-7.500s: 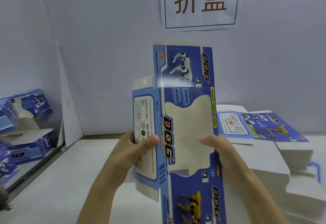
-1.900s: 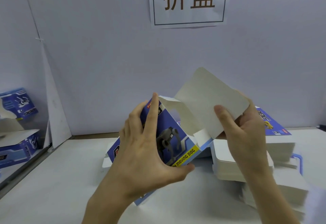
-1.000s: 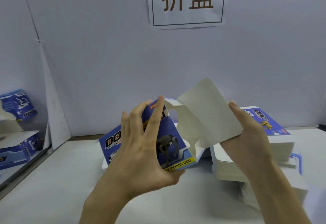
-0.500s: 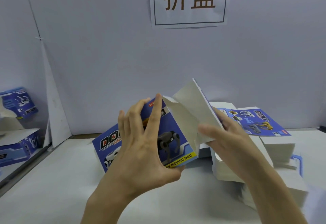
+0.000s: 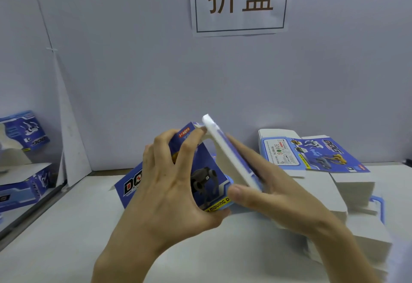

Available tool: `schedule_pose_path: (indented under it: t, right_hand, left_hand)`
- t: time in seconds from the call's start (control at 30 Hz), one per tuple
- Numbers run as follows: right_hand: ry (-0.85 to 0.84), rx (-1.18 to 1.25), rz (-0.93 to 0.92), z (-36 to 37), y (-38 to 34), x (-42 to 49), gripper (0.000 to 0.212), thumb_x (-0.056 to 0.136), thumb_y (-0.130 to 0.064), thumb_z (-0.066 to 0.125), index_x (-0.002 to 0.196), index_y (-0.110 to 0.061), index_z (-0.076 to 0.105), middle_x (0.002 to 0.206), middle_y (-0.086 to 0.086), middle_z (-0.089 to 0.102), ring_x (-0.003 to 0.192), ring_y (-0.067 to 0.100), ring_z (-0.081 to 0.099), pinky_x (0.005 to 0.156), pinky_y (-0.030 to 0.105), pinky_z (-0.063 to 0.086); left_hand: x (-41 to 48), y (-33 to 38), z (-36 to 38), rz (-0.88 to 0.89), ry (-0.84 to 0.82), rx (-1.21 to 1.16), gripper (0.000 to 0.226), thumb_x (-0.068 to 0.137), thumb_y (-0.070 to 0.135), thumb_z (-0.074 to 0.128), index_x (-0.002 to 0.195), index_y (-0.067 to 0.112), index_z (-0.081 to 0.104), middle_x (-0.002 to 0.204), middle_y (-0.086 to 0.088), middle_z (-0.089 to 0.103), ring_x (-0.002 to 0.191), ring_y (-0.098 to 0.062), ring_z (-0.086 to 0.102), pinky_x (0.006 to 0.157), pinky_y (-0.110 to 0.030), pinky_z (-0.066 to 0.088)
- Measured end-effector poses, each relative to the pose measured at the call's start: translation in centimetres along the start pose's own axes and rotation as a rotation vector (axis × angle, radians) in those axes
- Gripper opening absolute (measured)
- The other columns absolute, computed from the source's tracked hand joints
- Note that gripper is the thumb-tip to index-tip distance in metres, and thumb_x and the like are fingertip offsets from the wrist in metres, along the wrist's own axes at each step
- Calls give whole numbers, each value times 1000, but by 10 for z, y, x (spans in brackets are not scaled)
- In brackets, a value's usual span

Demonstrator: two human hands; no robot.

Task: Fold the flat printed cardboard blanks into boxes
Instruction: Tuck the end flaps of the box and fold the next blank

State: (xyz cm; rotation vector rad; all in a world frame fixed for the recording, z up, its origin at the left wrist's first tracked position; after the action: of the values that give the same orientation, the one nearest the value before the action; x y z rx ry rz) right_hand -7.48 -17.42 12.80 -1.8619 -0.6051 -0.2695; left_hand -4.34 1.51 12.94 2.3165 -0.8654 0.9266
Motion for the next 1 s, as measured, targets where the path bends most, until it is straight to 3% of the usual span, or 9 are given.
schedule_pose_path:
  t: [0.17,0.3,0.4,0.53,0.6,0.7,0.83,0.93,1.0]
  right_hand:
    - [167,166,-10,14,3,11,44,92,-41,47,136,-41,50,130,-11,60,114,4,61,87,16,50]
    - [224,241,-38,13,5,14,38,91,-27,49,128,-33,58,107,-14,72,96,7,69,71,18,55]
    - [314,226,-64,10,9,14,36,90,-25,50,116,-44,67,101,-8,75,92,13,71,74,28,59]
    - [294,293,-53,9,10,14,33,88,-24,57,113,-43,69,106,-8,74,96,13,71,71,25,58]
    - [295,274,-29,11,11,14,28,89,-30,66,115,-40,70,116,-9,70,106,15,68,77,31,59]
    - [298,170,-11,13,10,13,41,81,-39,58,122,-38,64,127,-12,59,119,7,58,83,29,58]
    - [219,-32,-34,17,2,9,45,86,-57,55,130,-56,49,142,-24,31,124,-24,28,79,0,43]
    - [142,-197,-37,19,2,5,65,78,-55,65,134,-66,34,139,-29,19,129,-21,17,84,-2,40]
    - [174,-260,-82,19,3,5,78,76,-35,77,139,-56,37,133,-17,25,128,-13,26,84,2,43]
  left_hand:
    - [1,-1,3,-38,-29,45,111,47,68,68,141,41,16,134,0,23,114,-25,42,94,-44,47]
    - [1,0,4,-36,-36,48,112,47,66,70,141,43,14,136,-1,24,117,-26,42,97,-49,45]
    - [1,4,4,-14,-18,47,107,49,64,70,141,40,21,136,-6,31,116,-28,45,95,-53,45]
    - [2,6,5,2,8,66,105,50,64,69,141,36,25,136,-8,33,119,-27,42,94,-59,45]
    - [1,8,7,7,14,76,105,52,67,64,143,35,25,136,-9,33,117,-22,36,93,-62,45]
    - [2,9,7,6,24,108,105,55,70,56,147,33,22,137,-12,32,116,-23,34,92,-63,45]
    - [4,7,4,21,60,137,106,56,71,57,148,34,20,136,-14,29,117,-33,46,91,-57,49]
    - [4,5,3,28,109,141,101,59,68,55,147,30,24,133,-16,33,111,-33,49,86,-50,52]
    - [3,7,7,2,104,121,104,57,69,54,148,31,21,132,-15,33,111,-32,48,89,-50,50]
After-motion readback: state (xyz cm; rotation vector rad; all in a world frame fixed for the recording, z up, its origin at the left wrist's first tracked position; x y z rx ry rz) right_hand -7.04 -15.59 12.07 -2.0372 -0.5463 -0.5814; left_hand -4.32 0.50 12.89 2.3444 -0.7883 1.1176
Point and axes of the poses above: each hand's wrist, its own x-axis towards the middle knuckle, its own z-axis out of the palm, y = z × x, the point moved 1 cm from there along x, towards the middle knuckle
